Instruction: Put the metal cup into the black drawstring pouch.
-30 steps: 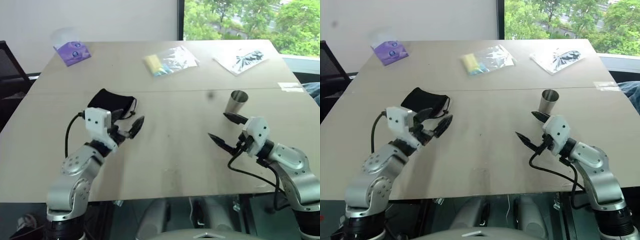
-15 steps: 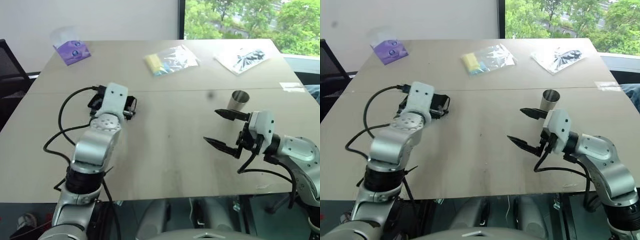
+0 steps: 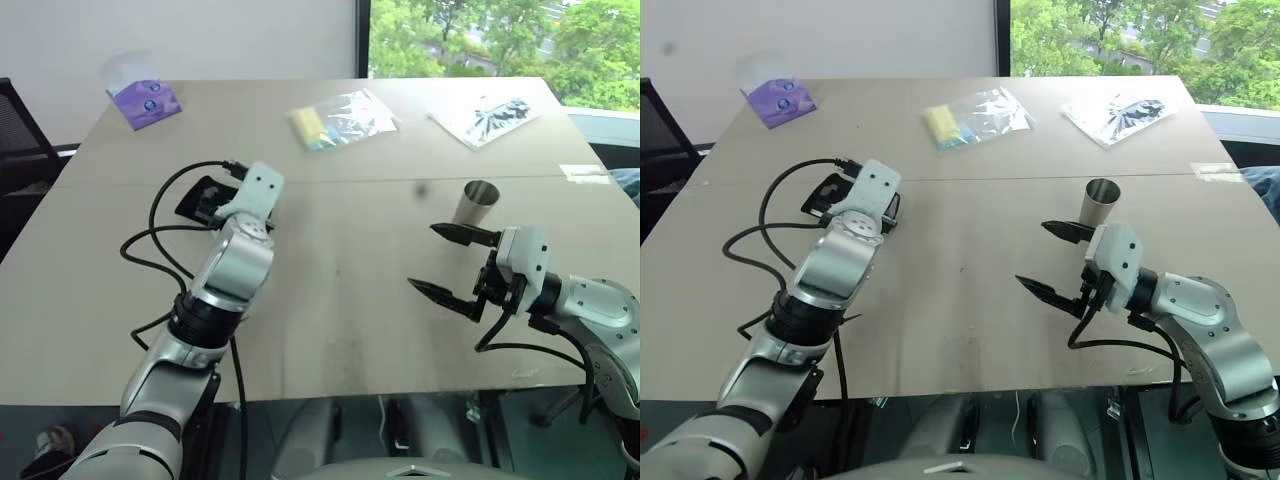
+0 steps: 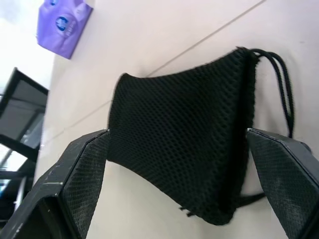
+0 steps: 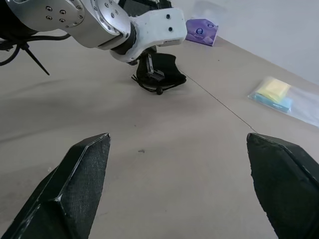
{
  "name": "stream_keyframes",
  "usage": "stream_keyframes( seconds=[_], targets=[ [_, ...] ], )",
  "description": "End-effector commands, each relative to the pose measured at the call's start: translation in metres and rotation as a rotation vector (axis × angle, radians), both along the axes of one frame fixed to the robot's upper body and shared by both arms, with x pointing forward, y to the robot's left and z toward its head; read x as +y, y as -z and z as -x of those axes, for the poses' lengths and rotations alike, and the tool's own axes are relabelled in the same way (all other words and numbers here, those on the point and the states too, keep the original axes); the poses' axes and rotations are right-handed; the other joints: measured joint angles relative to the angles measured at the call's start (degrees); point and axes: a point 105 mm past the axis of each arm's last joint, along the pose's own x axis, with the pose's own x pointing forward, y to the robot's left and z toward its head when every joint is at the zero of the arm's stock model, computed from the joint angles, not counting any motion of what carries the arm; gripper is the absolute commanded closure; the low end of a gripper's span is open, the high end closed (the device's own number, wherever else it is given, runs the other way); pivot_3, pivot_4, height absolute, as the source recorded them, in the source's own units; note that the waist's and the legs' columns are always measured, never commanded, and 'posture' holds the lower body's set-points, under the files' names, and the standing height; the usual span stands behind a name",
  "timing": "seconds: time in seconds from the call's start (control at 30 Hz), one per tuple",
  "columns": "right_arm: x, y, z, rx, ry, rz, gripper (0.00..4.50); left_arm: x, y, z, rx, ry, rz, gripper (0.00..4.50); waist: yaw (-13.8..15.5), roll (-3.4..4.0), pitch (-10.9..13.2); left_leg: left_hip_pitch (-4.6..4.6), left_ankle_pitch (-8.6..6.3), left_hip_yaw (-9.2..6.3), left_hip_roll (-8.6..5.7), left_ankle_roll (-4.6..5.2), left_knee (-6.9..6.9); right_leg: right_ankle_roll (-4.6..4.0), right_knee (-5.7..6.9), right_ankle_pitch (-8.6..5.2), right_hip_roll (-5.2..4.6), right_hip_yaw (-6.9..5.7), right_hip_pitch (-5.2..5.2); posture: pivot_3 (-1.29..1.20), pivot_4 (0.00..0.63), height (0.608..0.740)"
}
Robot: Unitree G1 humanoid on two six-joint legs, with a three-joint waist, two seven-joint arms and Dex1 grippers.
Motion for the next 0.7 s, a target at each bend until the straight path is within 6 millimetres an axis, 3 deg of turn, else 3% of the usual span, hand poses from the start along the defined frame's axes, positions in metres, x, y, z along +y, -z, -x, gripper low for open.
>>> stream_keyframes(
  seconds=[0.03, 0.4, 0.43, 0.5, 0.7],
  targets=[
    [0.003, -0.009, 0.004, -0.051, -0.01, -0.007, 0.08, 0.006, -0.011, -0.003, -0.025, -0.016, -0.066, 0.0, -0.06, 0.0, 0.0, 0.0, 0.0, 0.0, 0.0, 0.0, 0.0, 0.0, 0.0, 0.0, 0.0, 0.0, 0.0, 0.0, 0.15, 0.74],
    [0.007, -0.006, 0.002, -0.051, -0.003, -0.013, 0.08, 0.012, -0.002, -0.009, -0.007, -0.035, -0.097, 0.0, 0.01, 0.0, 0.0, -0.01, 0.0, 0.0, 0.0, 0.0, 0.0, 0.0, 0.0, 0.0, -0.01, -0.01, -0.01, 0.0, 0.15, 0.74],
    [0.007, -0.006, 0.002, -0.052, -0.002, -0.013, 0.0, 0.012, -0.001, -0.01, -0.001, -0.034, -0.095, 0.39, 0.01, 0.0, 0.0, -0.01, 0.0, 0.0, 0.0, 0.0, 0.0, 0.0, 0.0, 0.0, -0.01, -0.01, -0.01, 0.0, 0.15, 0.74],
    [0.007, -0.006, 0.002, -0.056, 0.002, -0.008, 0.0, 0.012, 0.002, -0.012, 0.013, -0.03, -0.089, 0.73, 0.01, 0.0, 0.0, -0.01, 0.0, 0.0, 0.0, 0.0, 0.0, 0.0, 0.0, 0.0, -0.01, 0.0, -0.01, 0.0, 0.15, 0.74],
    [0.003, -0.009, -0.008, -0.075, 0.062, 0.007, 0.0, 0.016, 0.005, -0.015, 0.019, -0.017, -0.1, 3.65, -0.04, 0.0, 0.0, -0.02, 0.0, 0.0, 0.0, 0.0, 0.0, 0.0, 0.01, 0.0, -0.01, 0.0, -0.02, 0.0, 0.15, 0.74]
  ],
)
